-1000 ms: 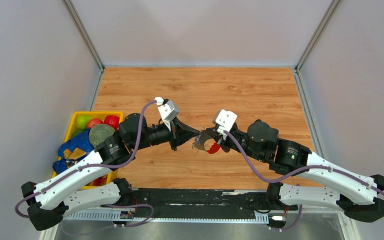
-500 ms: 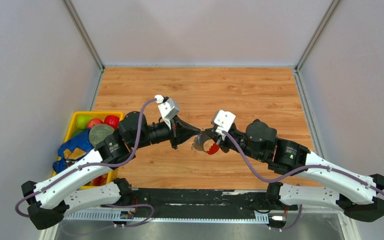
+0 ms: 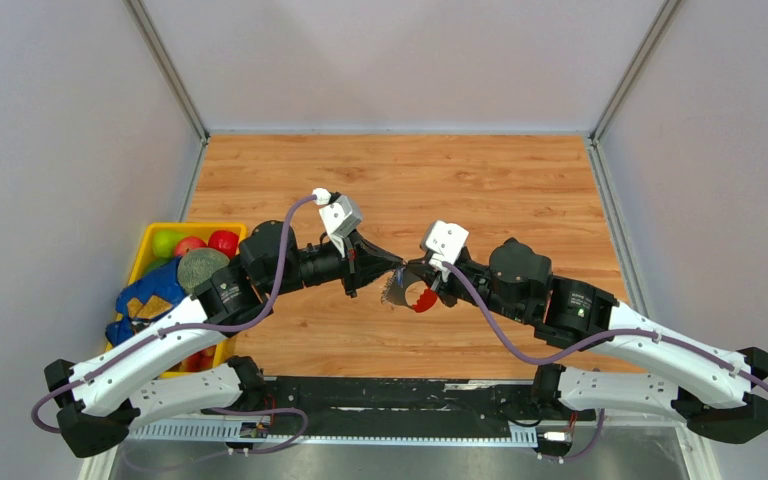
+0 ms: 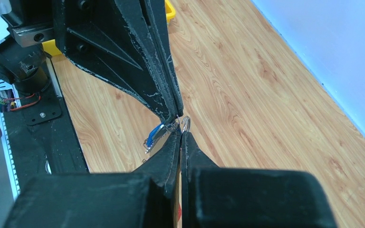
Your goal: Put the keys on the keyring
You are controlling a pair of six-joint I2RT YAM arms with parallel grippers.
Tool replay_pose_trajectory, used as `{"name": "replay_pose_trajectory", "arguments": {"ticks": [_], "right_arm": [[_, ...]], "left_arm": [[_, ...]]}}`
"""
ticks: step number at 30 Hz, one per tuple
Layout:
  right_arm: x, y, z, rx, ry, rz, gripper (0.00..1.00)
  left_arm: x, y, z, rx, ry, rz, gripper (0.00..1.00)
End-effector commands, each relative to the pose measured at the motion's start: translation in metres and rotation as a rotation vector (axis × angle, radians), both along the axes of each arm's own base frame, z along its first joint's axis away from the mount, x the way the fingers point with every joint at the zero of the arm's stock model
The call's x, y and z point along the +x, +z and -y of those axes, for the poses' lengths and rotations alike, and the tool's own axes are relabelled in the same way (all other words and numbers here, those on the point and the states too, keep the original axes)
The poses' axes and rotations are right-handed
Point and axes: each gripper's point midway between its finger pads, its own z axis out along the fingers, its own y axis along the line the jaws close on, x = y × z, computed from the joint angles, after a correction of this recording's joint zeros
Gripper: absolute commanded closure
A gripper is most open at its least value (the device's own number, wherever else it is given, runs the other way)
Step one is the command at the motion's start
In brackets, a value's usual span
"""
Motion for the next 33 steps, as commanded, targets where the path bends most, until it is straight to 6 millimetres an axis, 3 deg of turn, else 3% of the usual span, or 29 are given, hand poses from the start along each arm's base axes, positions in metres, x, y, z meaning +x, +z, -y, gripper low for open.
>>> {"name": "replay_pose_trajectory", "arguments": {"ticks": [1, 33], "right_arm": [[-0.005, 0.035, -0.004, 0.11, 0.029, 0.021, 1.0], [-0.016, 0.044, 0.003, 0.132, 0.052, 0.043, 1.0]], "left_arm": [[0.001, 0.02, -0.001, -0.037, 0.008, 0.029, 1.0], [0.013, 0.014, -0.001, 0.006, 0.061, 0.017, 1.0]]}}
